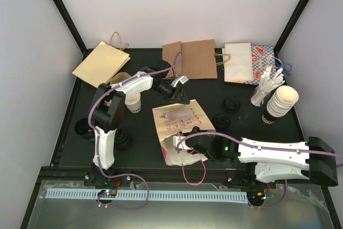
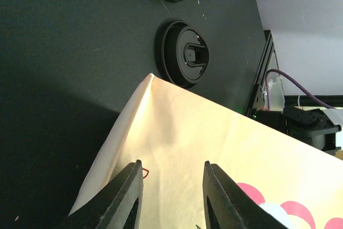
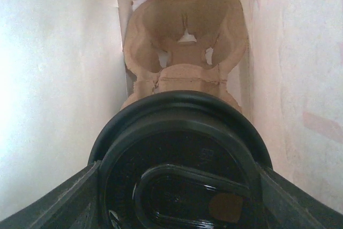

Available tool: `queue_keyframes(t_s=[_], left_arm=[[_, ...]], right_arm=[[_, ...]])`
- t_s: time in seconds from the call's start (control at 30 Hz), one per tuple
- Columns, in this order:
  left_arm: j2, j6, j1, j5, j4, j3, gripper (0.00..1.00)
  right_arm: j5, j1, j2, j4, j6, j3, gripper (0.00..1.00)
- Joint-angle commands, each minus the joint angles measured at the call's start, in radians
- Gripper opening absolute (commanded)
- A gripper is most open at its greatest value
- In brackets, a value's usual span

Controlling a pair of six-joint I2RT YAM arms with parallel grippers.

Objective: Pack the takeout coffee

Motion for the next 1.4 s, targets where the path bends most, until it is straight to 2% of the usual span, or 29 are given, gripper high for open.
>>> queue_keyframes(t_s=[0.0,0.2,0.4,0.57,0.73,0.87,1.07,1.37], left_arm=[[0.014,0.022,-0.017,0.039,-0.006,-0.019,0.31],[0.016,0.026,-0.026,0.045,-0.006,-0.030,0.27],[0.014,0.027,-0.029,0.050,-0.013,-0.027,0.25],[0.013,0.030,-0.032,0.052,-0.021,-0.023,0.25],[0.013,0.038,-0.035,0.049,-0.035,-0.022,0.24],[0.011,0.038,-0.038,0.049,-0.039,-0.020,0.24],[0.003,0.039,-0.044,0.049,-0.046,-0.021,0.24],[-0.018,0.038,-0.046,0.049,-0.066,-0.021,0.25]], right_arm=[[-0.014,-0.011,0.024,0.033,0.080,-0.023,0.53],[0.028,-0.011,0.023,0.124,0.141,-0.051,0.53],[0.051,-0.011,-0.016,0.235,0.088,-0.123,0.54],[-0.044,-0.011,-0.061,0.238,-0.055,-0.174,0.53],[-0.059,-0.011,-0.129,0.277,-0.278,-0.232,0.51],[-0.073,-0.012,-0.140,0.276,-0.346,-0.232,0.51],[-0.083,-0.056,-0.064,0.159,-0.218,-0.123,0.48],[0.004,-0.082,0.014,0.129,-0.145,-0.075,0.48]])
